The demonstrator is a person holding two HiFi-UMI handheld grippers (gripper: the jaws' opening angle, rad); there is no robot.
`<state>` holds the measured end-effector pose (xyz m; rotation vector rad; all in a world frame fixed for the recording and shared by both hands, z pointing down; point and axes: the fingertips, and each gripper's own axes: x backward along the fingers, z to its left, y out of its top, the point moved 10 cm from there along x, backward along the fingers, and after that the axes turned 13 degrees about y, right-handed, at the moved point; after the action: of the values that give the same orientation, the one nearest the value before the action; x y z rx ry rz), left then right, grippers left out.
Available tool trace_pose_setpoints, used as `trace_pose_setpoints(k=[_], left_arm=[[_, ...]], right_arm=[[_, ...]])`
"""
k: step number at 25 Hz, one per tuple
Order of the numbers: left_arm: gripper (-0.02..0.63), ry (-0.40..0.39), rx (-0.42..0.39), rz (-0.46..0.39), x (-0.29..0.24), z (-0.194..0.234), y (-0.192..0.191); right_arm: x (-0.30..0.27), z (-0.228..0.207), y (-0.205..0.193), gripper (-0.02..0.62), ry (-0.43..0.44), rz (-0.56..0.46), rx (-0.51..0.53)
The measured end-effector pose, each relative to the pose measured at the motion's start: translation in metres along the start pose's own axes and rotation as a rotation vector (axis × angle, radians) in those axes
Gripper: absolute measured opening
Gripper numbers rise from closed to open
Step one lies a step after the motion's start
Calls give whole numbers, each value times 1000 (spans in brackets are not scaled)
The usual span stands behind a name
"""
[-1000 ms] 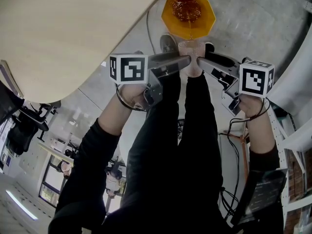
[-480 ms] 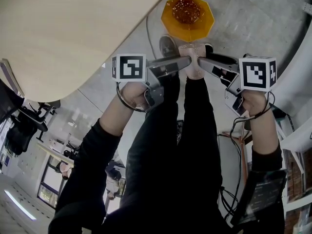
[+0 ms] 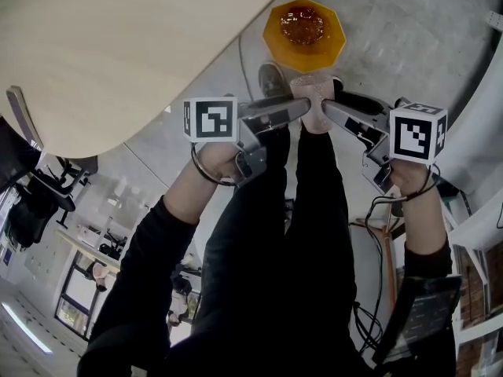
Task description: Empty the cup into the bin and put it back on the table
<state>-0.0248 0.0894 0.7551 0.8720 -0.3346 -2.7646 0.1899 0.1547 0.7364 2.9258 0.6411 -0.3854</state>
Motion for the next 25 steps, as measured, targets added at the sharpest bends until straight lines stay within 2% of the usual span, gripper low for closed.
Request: trace_pose_setpoints(k=[11, 14, 18, 25], left_arm=[[247, -31, -187, -60, 30, -79, -26], [247, -14, -260, -90, 42, -111, -37], [247, -42, -336, -123, 68, -162, -52], [247, -17, -608, -308, 140, -262, -63]], right_arm=[[47, 74, -6, 190, 84, -73, 209], [65, 107, -10, 190, 72, -71, 283], [86, 163, -10, 190, 72, -65, 384], [105, 272, 6, 190, 129, -85, 581]])
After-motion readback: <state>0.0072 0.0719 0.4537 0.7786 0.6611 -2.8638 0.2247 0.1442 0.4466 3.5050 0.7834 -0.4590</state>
